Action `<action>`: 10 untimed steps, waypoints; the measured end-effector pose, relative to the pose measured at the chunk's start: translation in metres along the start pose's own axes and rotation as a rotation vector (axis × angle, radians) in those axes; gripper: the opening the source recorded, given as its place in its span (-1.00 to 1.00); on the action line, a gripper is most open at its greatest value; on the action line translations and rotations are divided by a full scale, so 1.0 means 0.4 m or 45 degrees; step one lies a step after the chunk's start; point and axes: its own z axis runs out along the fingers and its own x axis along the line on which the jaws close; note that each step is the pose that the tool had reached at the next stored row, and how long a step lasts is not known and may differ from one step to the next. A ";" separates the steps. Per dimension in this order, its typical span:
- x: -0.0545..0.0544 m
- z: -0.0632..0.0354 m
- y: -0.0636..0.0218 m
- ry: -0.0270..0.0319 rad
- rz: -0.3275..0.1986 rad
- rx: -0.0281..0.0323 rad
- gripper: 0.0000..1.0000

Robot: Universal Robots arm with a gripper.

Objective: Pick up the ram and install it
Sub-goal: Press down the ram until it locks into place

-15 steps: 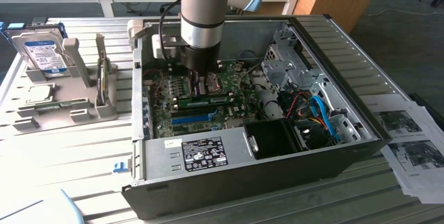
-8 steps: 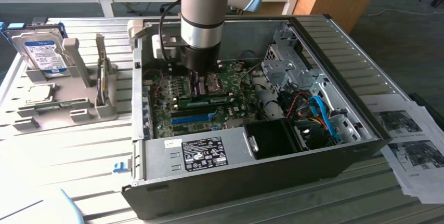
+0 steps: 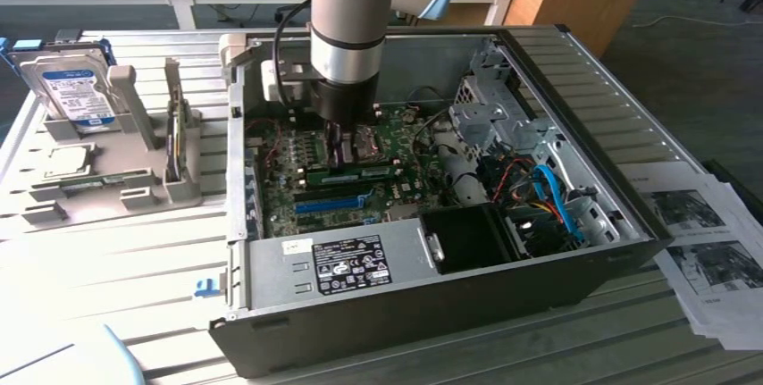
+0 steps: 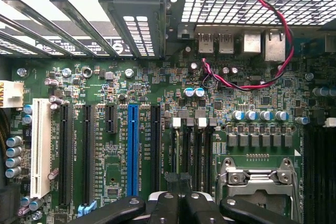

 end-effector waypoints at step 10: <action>0.000 0.002 0.000 -0.0002 0.000 0.0001 -0.81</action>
